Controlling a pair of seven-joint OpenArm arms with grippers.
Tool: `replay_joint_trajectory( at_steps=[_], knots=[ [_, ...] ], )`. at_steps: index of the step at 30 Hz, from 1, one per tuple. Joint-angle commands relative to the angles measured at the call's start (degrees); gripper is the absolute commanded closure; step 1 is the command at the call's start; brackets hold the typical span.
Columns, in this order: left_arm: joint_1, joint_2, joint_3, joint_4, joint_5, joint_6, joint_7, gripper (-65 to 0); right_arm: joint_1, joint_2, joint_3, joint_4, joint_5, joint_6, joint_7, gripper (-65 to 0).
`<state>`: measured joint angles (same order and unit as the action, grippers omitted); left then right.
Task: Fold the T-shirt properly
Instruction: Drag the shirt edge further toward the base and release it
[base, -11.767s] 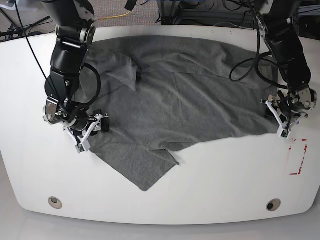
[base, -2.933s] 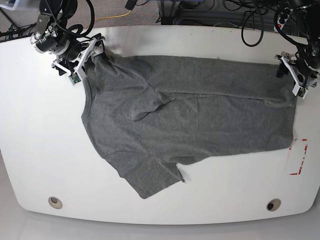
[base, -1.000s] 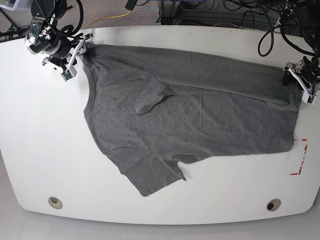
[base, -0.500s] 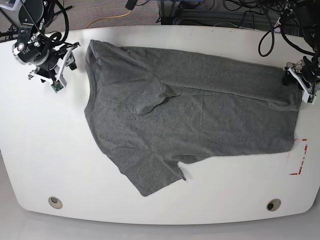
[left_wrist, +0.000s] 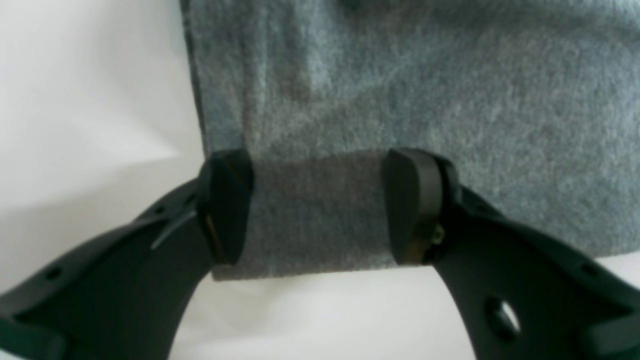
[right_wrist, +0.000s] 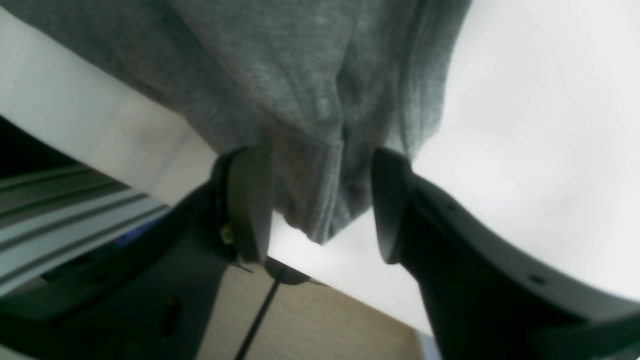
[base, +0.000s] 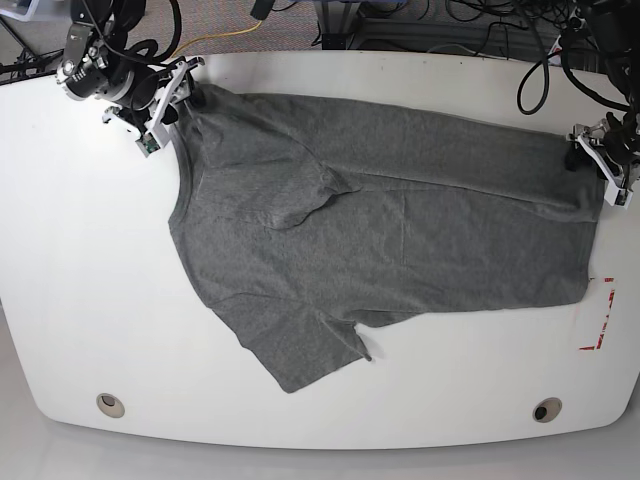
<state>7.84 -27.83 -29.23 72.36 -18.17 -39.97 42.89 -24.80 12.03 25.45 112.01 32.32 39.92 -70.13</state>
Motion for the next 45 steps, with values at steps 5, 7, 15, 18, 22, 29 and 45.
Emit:
replay_joint_trajectory(
  at_steps=[5, 7, 15, 18, 22, 29, 45],
  knots=[
    [0.65, -0.69, -3.60, 7.51, 0.81, -0.03, 4.89, -39.0, 0.31, -0.38, 0.26, -4.80, -4.14, 0.08, 1.34, -29.2],
    [0.65, -0.60, -4.57, 9.71, 0.81, -0.03, 6.20, -39.0, 0.31, -0.65, 0.26, -5.15, -4.84, 0.08, 2.48, -29.2],
    [1.00, 1.94, -12.48, 17.71, 1.34, -0.03, 8.14, -39.0, 0.31, -1.09, 0.26, -5.50, -5.28, 0.08, 3.89, -27.9],
    [1.09, 1.68, -12.83, 16.48, 1.43, -0.03, 8.14, -39.0, 0.31, -1.09, 0.26, -5.50, -5.28, 0.08, 3.89, -20.8],
    [1.09, 1.68, -12.74, 13.31, 1.43, -0.03, 7.96, -39.3, 0.40, -1.09, 0.17, -5.41, -5.28, 0.08, 3.89, -11.3],
    [0.56, 1.59, -11.34, 5.84, 1.43, -0.03, 5.85, -39.4, 0.40, -1.00, 0.17, -5.32, -5.28, 0.08, 3.89, -10.9],
    [1.00, 0.01, -6.24, 0.30, 1.08, -0.03, 2.69, -11.8, 0.40, 0.32, 0.26, -5.06, -5.28, 0.08, 3.89, -3.2]
  ],
)
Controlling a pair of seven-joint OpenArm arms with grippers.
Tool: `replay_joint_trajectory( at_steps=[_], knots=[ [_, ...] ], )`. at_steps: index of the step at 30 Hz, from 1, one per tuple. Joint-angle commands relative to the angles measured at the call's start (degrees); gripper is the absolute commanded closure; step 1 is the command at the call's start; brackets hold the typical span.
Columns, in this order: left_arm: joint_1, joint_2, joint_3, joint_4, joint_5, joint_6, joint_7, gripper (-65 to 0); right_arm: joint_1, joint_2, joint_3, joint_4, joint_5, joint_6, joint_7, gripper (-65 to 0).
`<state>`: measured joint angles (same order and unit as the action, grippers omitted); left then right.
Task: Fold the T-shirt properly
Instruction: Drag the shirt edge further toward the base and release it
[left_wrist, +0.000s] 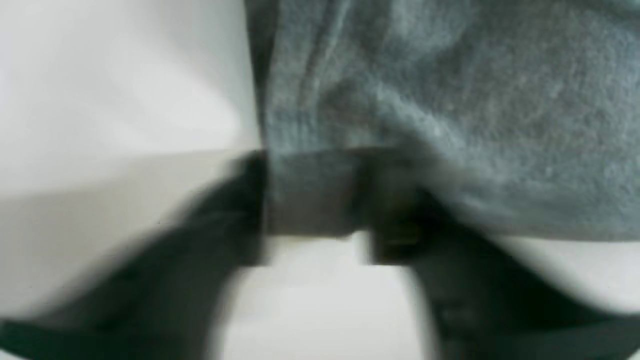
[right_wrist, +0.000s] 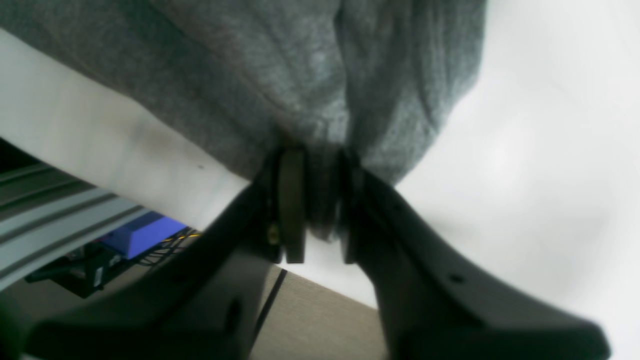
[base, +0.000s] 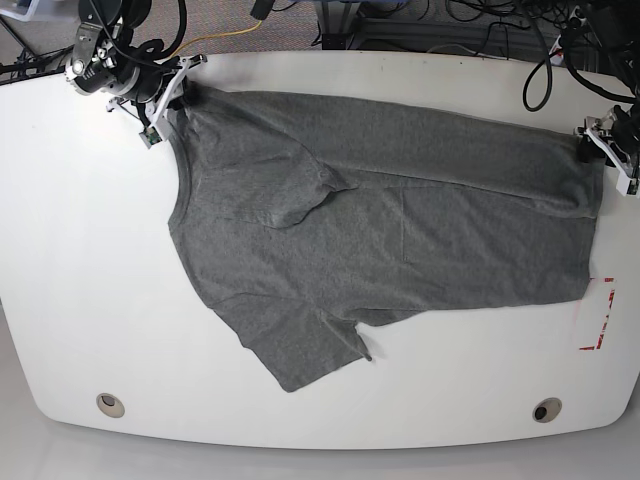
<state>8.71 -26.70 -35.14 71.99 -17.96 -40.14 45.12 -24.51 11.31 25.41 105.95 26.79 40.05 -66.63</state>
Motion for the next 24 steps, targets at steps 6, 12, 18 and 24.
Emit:
replay_joint_trajectory(
  at_steps=[6, 12, 18, 24],
  knots=[
    [3.91, -1.21, -0.51, 2.43, 0.68, 0.14, 0.81, -1.7, 0.12, 4.21, 0.31, 1.08, 0.51, -0.05, 0.39, 0.0],
    [11.47, -0.07, -0.51, 9.99, 0.68, 0.14, 1.16, -2.1, -0.50, 7.46, 0.48, 1.08, 0.60, -0.05, 0.13, 0.0],
    [17.18, 2.57, -3.94, 16.59, 1.03, 0.14, 3.62, -2.2, -2.43, 9.83, 0.66, 1.08, 0.77, -0.05, 0.13, 0.0],
    [20.52, 2.57, -4.21, 19.40, 1.03, 0.14, 3.62, -7.8, -3.31, 10.18, 0.66, 1.08, 0.77, -0.05, 0.13, 0.0]
  ],
)
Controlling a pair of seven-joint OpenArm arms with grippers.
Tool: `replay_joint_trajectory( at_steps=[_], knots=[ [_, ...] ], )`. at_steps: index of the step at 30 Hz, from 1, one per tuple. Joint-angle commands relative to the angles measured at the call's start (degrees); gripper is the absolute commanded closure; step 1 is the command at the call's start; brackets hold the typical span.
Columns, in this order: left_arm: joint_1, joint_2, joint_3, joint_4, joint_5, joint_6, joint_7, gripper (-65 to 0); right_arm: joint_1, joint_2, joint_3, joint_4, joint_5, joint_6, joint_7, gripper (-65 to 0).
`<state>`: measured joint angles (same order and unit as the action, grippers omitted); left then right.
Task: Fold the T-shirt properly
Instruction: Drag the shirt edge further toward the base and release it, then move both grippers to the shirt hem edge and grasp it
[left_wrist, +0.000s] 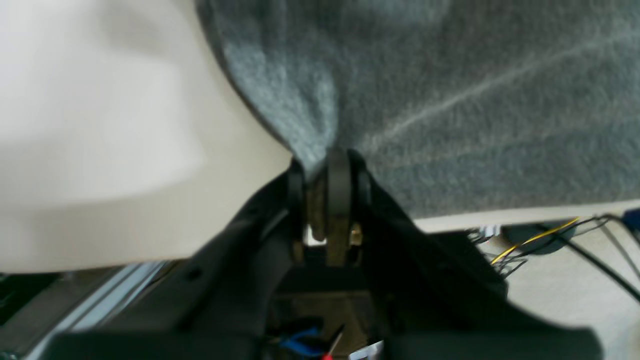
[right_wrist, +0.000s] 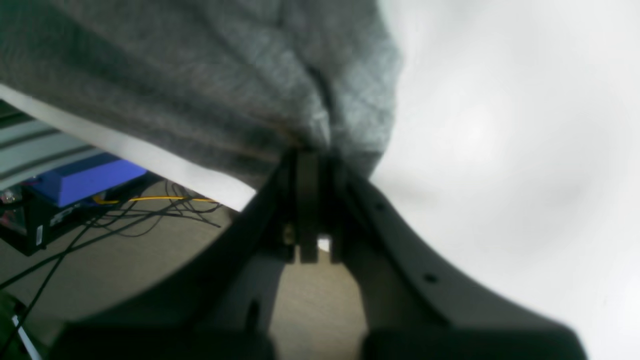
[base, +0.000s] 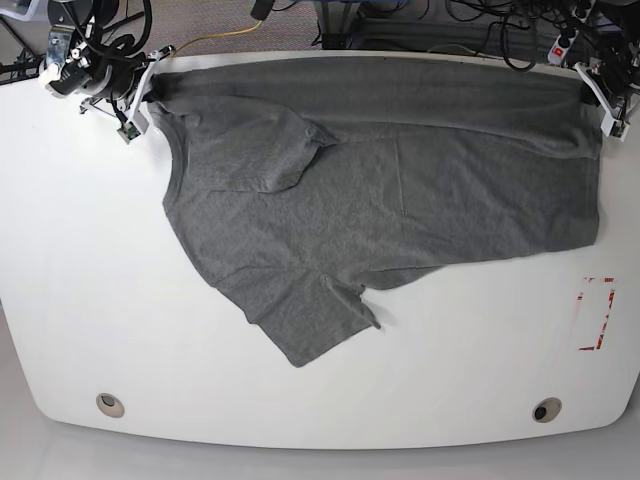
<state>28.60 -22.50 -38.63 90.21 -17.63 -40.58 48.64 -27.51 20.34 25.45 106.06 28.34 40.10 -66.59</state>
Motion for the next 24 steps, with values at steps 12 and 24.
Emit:
replay_joint_trajectory(
  at_steps=[12, 24],
  knots=[
    [-0.78, -1.89, -1.06, 5.39, 0.26, 0.58, 1.77, -33.9, -0.05, -0.51, 0.70, 5.46, -0.78, -0.10, 0.43, -39.2],
    [-8.95, -0.66, -3.35, 15.41, 0.88, 0.58, 9.51, -33.9, 4.34, -2.45, 0.70, 8.71, -0.78, -0.10, 0.43, -39.3]
  ],
)
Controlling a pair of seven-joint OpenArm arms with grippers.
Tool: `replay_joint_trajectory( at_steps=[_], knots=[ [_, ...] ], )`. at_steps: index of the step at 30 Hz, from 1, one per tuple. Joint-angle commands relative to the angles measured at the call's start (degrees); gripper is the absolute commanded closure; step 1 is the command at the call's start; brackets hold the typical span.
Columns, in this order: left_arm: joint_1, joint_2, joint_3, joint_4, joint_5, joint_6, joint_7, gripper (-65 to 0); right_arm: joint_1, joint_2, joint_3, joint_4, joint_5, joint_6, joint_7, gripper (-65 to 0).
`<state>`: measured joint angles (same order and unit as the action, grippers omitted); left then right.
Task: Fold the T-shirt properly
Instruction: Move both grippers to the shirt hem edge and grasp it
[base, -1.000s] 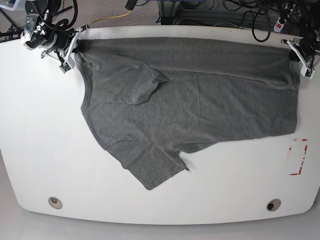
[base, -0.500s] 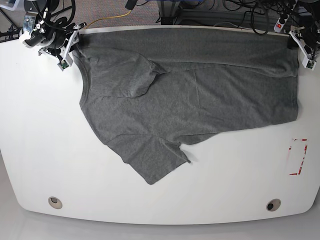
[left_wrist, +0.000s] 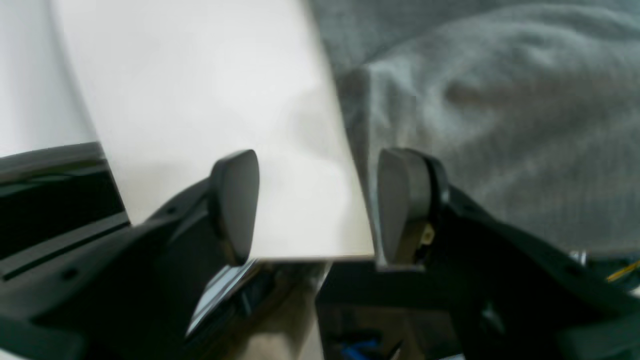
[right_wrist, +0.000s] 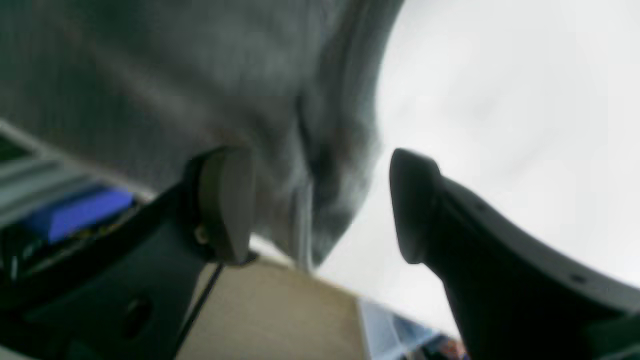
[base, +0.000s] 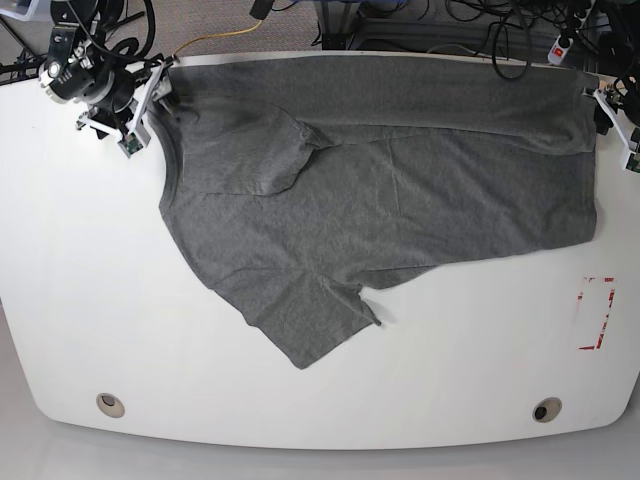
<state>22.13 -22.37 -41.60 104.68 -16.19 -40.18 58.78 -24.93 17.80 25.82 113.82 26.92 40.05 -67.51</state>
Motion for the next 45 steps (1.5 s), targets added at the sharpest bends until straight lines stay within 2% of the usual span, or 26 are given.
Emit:
replay_joint_trajectory(
  at_steps=[1, 12, 20, 23, 29, 32, 38, 45],
  knots=[
    [-3.89, -0.79, -0.20, 0.94, -0.21, 0.18, -0.19, -33.9, 2.82, -0.09, 0.33, 0.95, 0.38, -0.05, 1.26, -39.3],
    [-15.14, 2.90, 2.35, -2.57, 8.40, 0.18, 0.78, -33.9, 18.47, -1.32, -0.11, -8.02, 0.12, -0.05, 1.00, -39.3],
    [-23.14, 7.12, 2.00, -5.83, 16.58, 0.18, 0.60, -33.9, 34.55, -0.88, -0.20, -25.25, 0.03, -0.05, 1.88, -39.3],
    [-24.55, 7.65, 2.18, -5.83, 17.11, 0.18, 0.60, -33.9, 39.13, -0.79, -0.20, -30.52, -0.32, -0.05, 3.46, -39.3],
    [-27.45, 7.73, 2.44, -6.09, 17.20, 0.18, 0.51, -33.9, 48.62, -1.32, -0.29, -42.04, -9.11, -0.05, 8.65, -39.3],
    [-29.21, 7.73, 2.35, -8.20, 17.20, 0.18, -0.45, -33.9, 52.84, -1.32, -1.25, -50.13, -11.75, -0.05, 13.13, -39.3],
    [-30.17, 7.73, 2.35, -12.86, 17.28, 0.18, -7.05, -34.0, 57.41, -0.79, -8.81, -62.87, -12.37, -0.05, 23.59, -39.3],
    [-30.17, 7.73, 2.44, -14.53, 17.28, 0.18, -8.37, -33.9, 60.58, -0.88, -13.65, -73.69, -12.46, -0.05, 32.74, -39.3]
  ],
)
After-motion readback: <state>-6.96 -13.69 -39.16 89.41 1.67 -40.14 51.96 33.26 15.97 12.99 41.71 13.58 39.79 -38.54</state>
